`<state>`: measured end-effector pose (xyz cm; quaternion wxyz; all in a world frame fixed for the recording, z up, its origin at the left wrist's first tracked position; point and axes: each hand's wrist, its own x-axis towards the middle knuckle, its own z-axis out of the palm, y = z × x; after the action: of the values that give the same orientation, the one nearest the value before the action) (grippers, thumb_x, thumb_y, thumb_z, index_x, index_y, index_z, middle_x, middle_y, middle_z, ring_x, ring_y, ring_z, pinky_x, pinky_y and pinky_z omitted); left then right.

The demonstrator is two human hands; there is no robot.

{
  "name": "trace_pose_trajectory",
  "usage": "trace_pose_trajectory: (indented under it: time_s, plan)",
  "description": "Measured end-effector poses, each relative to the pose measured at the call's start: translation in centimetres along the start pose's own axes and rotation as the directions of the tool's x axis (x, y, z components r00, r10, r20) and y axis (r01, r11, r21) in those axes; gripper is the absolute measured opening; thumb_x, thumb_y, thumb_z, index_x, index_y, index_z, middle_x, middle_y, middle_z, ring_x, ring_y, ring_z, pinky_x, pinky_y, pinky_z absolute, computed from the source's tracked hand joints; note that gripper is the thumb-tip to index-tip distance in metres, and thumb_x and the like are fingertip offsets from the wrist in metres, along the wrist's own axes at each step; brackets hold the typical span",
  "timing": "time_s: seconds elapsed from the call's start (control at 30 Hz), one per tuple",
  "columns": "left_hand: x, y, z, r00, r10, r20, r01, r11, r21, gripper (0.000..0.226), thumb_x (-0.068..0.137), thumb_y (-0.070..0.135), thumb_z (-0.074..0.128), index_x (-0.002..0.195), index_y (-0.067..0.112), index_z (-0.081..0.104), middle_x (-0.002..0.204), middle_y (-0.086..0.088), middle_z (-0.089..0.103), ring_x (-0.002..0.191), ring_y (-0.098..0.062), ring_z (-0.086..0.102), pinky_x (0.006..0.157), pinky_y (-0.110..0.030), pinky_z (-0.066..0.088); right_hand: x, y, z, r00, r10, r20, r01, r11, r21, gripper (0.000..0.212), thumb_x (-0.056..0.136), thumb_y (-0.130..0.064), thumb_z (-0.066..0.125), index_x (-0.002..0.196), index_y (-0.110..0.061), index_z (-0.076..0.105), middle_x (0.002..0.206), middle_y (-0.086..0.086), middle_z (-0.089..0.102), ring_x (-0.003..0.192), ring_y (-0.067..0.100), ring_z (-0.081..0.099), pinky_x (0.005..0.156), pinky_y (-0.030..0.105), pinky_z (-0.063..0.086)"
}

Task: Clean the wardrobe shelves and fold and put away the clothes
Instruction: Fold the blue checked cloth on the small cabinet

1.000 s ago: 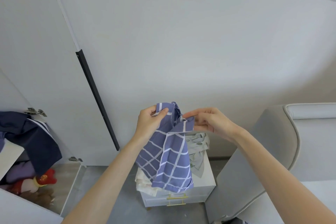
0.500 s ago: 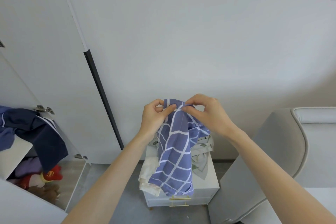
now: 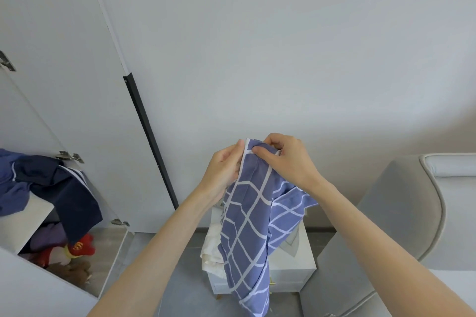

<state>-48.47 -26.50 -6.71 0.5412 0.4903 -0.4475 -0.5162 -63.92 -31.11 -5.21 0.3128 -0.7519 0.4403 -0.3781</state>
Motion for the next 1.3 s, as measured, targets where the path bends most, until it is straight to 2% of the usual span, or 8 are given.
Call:
trace_pose_trajectory:
  time_s: [0.23,0.47,0.63,0.77,0.83,0.97,1.07,1.3]
  plan:
    - [0.1,0.2,-0.7,0.984,0.149,-0.097,-0.138,0.985,0.105,0.020,0.097,0.019,0.056,0.101,0.007,0.071,0.092,-0.006,0.074,0.083,-0.014,0.069,0.071,-0.021,0.053,0.2,0.3,-0.2,0.992,-0.002,0.124,-0.003,0.999,0.040,0.021,0.090,-0.031,0.066,0.074,-0.017,0.064,0.060,0.004,0.056,0.055,0.011,0.040,0.052,0.022,0.030]
    - [1.7,3.5,-5.0,0.953,0.253,-0.165,-0.214,0.951,0.224,0.017,0.101,0.019,0.048,0.097,0.011,0.062,0.084,0.007,0.067,0.076,-0.002,0.063,0.067,-0.013,0.049,0.3,5.9,-1.9,0.957,0.108,0.269,-0.032,0.962,-0.272,0.043,0.092,-0.034,0.064,0.063,-0.016,0.037,0.056,-0.002,0.038,0.052,0.014,0.034,0.054,0.028,0.023]
    - [2.8,4.3,-9.3,0.895,0.331,-0.299,-0.238,0.921,0.308,0.018,0.101,0.019,0.047,0.094,0.009,0.060,0.082,0.007,0.065,0.070,0.001,0.060,0.066,-0.012,0.046,0.9,8.1,-1.7,0.952,0.239,0.189,-0.087,0.808,-0.583,0.019,0.098,-0.032,0.050,0.084,-0.023,0.059,0.076,-0.003,0.062,0.080,0.023,0.055,0.072,0.033,0.032]
    - [3.4,3.4,-12.9,0.834,0.417,-0.362,-0.242,0.865,0.440,0.021,0.101,0.019,0.046,0.091,0.005,0.057,0.084,-0.005,0.058,0.075,-0.010,0.052,0.070,-0.027,0.040,1.6,7.3,-1.6,0.994,-0.039,0.105,0.108,0.578,-0.809,0.026,0.102,-0.033,0.041,0.096,-0.027,0.065,0.085,-0.006,0.068,0.095,0.023,0.051,0.076,0.036,0.022]
    - [3.6,3.1,-14.5,0.785,0.430,-0.446,-0.219,0.866,0.450,0.020,0.101,0.020,0.045,0.094,0.006,0.056,0.088,-0.006,0.060,0.078,-0.011,0.053,0.072,-0.028,0.041,1.9,5.9,-1.5,0.979,-0.169,0.117,0.200,0.653,-0.730,0.019,0.098,-0.031,0.047,0.089,-0.026,0.063,0.089,-0.011,0.066,0.093,0.022,0.048,0.080,0.037,0.026]
    - [4.0,1.7,-18.0,0.728,0.348,-0.590,-0.114,0.911,0.396,0.017,0.102,0.023,0.044,0.097,0.012,0.056,0.093,-0.006,0.060,0.084,-0.017,0.053,0.075,-0.031,0.042,1.1,2.7,0.0,0.959,-0.214,0.185,0.251,0.945,-0.209,0.021,0.076,-0.025,0.058,0.059,-0.025,0.046,0.086,-0.011,0.071,0.083,0.010,0.045,0.077,0.028,0.034]
    - [4.3,0.4,-19.5,0.708,0.250,-0.661,-0.028,0.944,0.328,0.016,0.102,0.023,0.044,0.096,0.012,0.055,0.091,-0.006,0.058,0.084,-0.019,0.052,0.071,-0.029,0.042,-0.3,1.0,2.5,0.907,-0.298,0.299,0.360,0.915,-0.182,0.024,0.073,-0.028,0.054,0.054,-0.026,0.039,0.068,-0.007,0.067,0.077,0.006,0.043,0.077,0.025,0.030]
    - [4.1,-1.9,-21.1,0.712,0.148,-0.686,0.065,0.959,0.275,0.018,0.102,0.024,0.044,0.097,0.011,0.055,0.090,-0.005,0.058,0.081,-0.017,0.052,0.068,-0.026,0.041,-2.9,0.5,6.6,0.795,-0.367,0.483,0.502,0.845,-0.185,0.032,0.070,-0.008,0.057,0.054,-0.019,0.030,0.080,-0.006,0.065,0.074,0.019,0.046,0.062,0.029,0.041]
